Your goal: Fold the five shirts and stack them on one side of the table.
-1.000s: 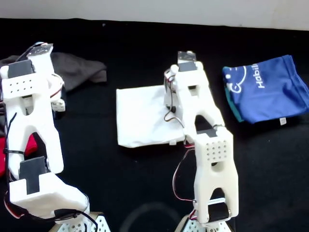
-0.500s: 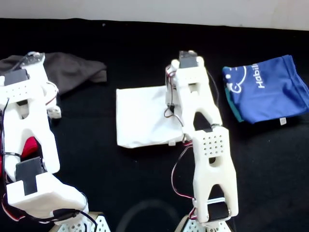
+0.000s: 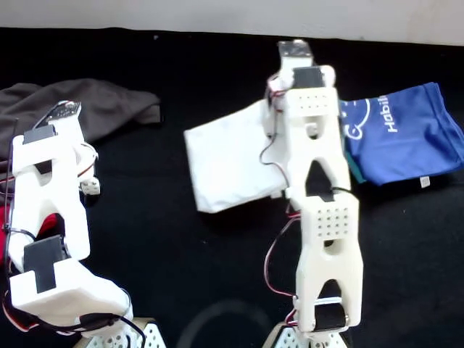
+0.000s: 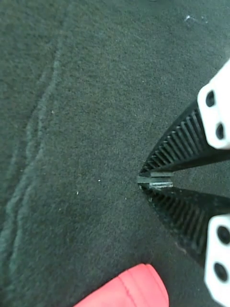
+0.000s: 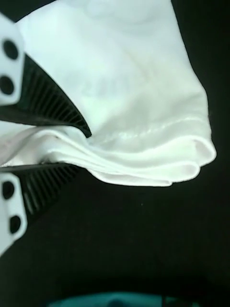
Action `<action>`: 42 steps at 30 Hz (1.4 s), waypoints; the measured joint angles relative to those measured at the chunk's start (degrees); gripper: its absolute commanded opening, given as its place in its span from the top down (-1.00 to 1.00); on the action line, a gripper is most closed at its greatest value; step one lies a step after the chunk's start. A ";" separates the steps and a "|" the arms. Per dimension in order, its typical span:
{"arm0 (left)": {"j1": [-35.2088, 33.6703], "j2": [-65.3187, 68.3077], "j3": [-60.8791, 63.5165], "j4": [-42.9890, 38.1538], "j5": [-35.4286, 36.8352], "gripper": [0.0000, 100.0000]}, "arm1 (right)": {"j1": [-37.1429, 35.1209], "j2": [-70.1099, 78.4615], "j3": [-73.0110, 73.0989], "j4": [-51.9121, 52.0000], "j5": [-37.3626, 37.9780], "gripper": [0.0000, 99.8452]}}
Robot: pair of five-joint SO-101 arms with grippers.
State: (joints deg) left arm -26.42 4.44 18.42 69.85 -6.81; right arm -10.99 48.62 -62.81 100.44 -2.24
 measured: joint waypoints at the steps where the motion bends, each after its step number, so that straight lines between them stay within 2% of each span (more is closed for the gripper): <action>1: 0.00 0.00 0.00 0.00 0.00 0.98 | 0.97 0.00 0.00 0.00 1.05 0.99; 9: 0.00 0.00 0.00 0.00 0.00 0.98 | 10.29 -0.26 -1.93 0.00 8.88 0.99; 15: 0.00 0.00 0.00 0.00 0.00 0.98 | 16.70 -4.75 -7.21 0.00 20.48 0.99; 22: 0.00 0.00 0.00 0.00 0.00 0.98 | 21.36 -7.74 -8.00 -0.18 29.45 0.99; 32: 0.00 0.00 0.00 0.00 0.00 0.98 | 32.62 -7.38 -5.19 -14.42 39.38 0.99; 42: 0.00 0.00 0.00 0.00 0.00 0.98 | 37.10 1.58 -3.87 -33.49 40.62 0.99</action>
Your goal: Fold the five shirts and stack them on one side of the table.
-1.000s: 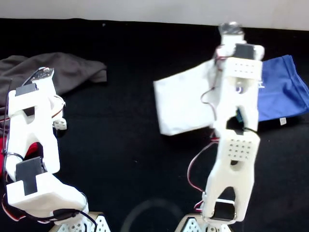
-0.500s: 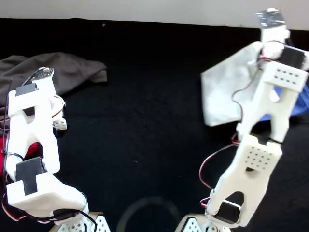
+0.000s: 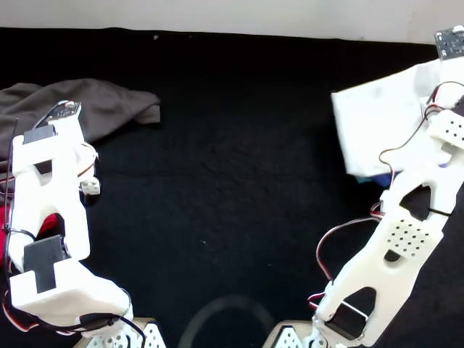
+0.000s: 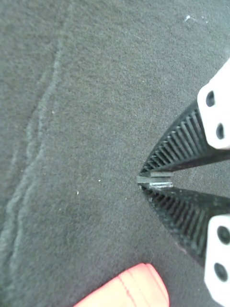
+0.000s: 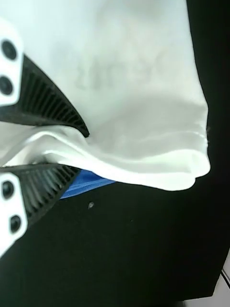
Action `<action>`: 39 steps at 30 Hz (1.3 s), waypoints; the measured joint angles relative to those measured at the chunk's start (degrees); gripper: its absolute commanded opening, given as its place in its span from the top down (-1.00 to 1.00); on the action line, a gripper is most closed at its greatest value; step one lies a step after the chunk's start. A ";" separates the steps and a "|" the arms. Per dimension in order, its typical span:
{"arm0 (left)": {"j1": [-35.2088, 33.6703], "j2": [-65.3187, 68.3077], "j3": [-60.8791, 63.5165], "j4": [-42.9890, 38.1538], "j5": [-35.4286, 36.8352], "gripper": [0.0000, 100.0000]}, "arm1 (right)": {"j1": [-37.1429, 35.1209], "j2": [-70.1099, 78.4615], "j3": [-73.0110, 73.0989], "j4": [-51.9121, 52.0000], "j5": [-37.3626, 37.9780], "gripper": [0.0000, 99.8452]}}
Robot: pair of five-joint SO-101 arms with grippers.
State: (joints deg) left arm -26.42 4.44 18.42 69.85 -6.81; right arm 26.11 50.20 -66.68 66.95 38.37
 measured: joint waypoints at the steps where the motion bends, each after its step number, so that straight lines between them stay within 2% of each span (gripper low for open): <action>1: 0.00 0.00 0.00 0.00 0.00 0.98 | 0.00 0.88 0.00 -1.14 0.00 0.99; 12: 0.00 0.00 0.00 0.00 0.00 0.98 | 0.09 8.00 0.00 -9.32 0.18 0.98; 19: 0.00 0.00 0.00 0.00 0.00 0.98 | 0.44 8.35 0.00 -9.58 0.18 0.65; 27: 0.00 0.00 0.00 0.00 0.00 0.98 | 0.97 8.35 -1.49 -9.58 0.18 0.64; 31: 0.00 0.00 0.00 0.00 0.00 0.98 | 1.14 8.35 -7.47 -9.58 -4.84 0.69; 34: 0.00 0.00 0.00 0.00 0.00 0.98 | 1.14 8.26 -11.43 -8.88 -10.37 1.00; 39: 0.00 0.00 -0.44 0.00 0.00 0.98 | 1.14 8.26 -13.19 -4.66 -11.78 0.99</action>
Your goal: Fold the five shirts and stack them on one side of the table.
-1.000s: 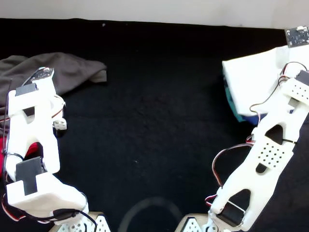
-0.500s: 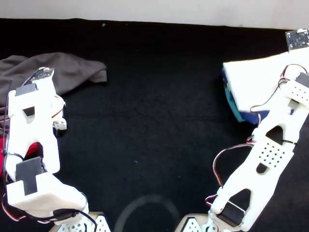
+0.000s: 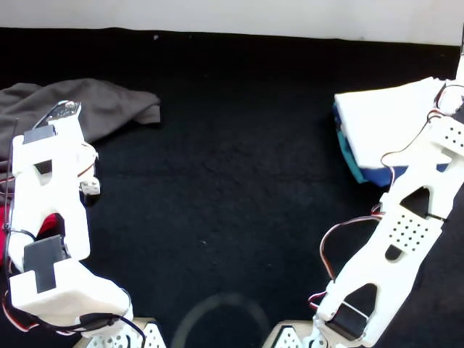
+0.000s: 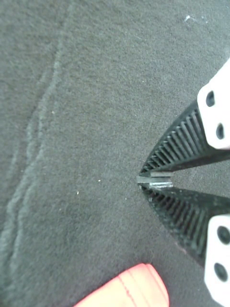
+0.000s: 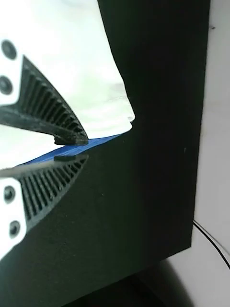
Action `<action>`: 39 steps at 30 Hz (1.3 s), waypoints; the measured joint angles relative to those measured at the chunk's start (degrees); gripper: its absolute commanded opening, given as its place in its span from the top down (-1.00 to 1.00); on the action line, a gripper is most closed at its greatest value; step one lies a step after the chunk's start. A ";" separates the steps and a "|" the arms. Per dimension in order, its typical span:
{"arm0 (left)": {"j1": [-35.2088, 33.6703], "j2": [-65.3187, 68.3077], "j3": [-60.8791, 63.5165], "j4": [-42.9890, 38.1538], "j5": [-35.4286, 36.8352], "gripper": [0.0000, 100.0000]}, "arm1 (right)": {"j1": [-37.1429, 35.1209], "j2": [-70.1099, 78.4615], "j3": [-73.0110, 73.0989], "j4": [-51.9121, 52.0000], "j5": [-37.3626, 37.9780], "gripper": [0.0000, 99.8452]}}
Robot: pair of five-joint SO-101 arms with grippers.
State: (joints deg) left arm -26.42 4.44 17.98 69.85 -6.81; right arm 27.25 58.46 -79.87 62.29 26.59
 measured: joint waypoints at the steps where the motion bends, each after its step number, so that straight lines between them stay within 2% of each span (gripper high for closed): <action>1: 0.00 0.00 -0.26 0.00 0.00 0.98 | 0.00 0.00 0.00 1.14 0.00 0.99; 7: -0.53 0.00 -0.44 0.00 0.00 0.98 | -1.23 0.00 2.20 5.54 0.00 0.99; 14: -1.05 0.00 -0.44 0.00 0.00 0.98 | -1.41 0.00 10.90 -6.07 -0.18 0.99; 19: -3.08 0.00 -0.44 0.00 0.00 0.98 | 1.23 0.00 14.95 -15.03 -0.18 0.99; 29: -3.08 0.00 -0.44 0.00 0.00 0.98 | 1.85 0.00 18.55 -17.23 -0.18 0.99; 33: -3.08 0.00 -1.14 1.14 0.00 0.98 | 1.85 0.00 18.55 -21.19 -0.18 0.99; 39: -3.08 0.00 -6.77 4.92 0.00 0.98 | 1.85 0.00 11.78 -22.86 -0.44 0.99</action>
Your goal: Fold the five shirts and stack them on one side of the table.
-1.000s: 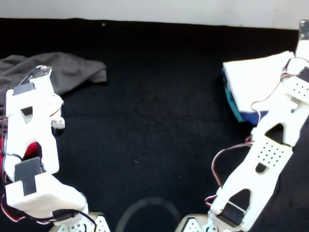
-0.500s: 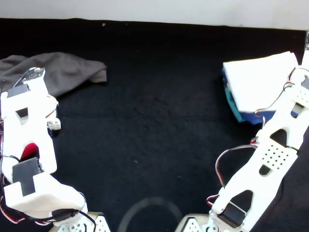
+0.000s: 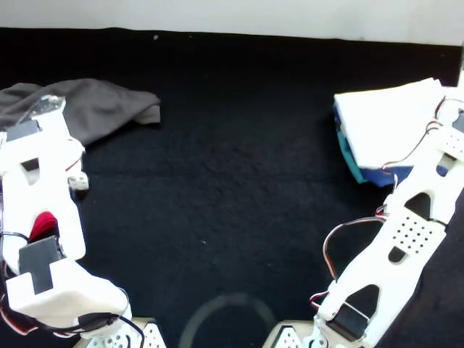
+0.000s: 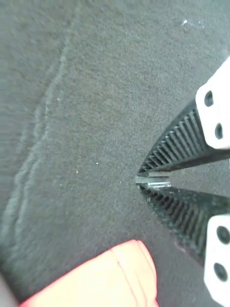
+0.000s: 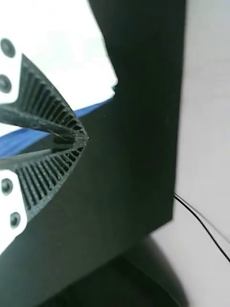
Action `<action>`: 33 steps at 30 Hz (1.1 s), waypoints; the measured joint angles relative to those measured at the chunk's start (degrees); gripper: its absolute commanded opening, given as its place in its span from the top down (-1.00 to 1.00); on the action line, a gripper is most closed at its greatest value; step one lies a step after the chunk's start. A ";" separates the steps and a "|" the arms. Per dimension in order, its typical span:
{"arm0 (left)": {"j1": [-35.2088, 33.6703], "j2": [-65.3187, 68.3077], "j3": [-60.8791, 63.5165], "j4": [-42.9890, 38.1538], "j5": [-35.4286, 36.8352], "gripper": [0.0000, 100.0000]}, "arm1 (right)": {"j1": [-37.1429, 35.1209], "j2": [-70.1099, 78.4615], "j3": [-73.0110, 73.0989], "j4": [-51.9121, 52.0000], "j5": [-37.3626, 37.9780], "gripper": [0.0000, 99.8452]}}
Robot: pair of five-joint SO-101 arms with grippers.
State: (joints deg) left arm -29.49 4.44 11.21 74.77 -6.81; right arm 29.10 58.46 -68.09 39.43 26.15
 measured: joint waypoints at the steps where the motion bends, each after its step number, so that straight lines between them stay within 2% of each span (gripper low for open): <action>1: 0.00 0.00 -1.23 0.70 0.00 0.98 | 0.09 0.00 -1.49 0.00 -0.09 0.99; 4: 0.00 0.00 -5.27 3.34 0.00 0.98 | 0.09 0.00 -7.03 1.49 -0.09 0.99; 7: -1.32 0.00 -9.67 4.40 -0.18 0.96 | 0.00 0.00 -14.68 7.91 -0.09 0.98; 11: -5.10 0.00 -14.68 4.57 -3.43 0.73 | -2.37 -0.18 -24.44 21.89 -0.09 0.97; 14: -8.18 0.00 -15.91 4.75 -7.38 0.64 | -4.92 -0.09 -26.02 30.95 -0.09 0.97; 20: -18.20 0.88 -16.09 -0.18 -11.78 0.65 | -8.79 -1.41 -26.11 44.84 -0.09 0.97; 25: -24.00 8.35 -17.32 -3.52 -16.18 0.65 | -13.80 -8.53 -26.20 58.46 -0.09 0.97; 31: -29.71 18.99 -17.41 -3.78 -17.14 0.65 | -18.11 -14.07 -26.20 61.01 -0.09 0.96; 33: -31.91 21.01 -17.41 -3.78 -17.32 0.64 | -18.99 -15.82 -26.20 61.10 -0.09 0.88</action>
State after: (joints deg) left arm -61.41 25.45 -6.20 70.99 -24.13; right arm 10.11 42.64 -94.29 100.53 26.07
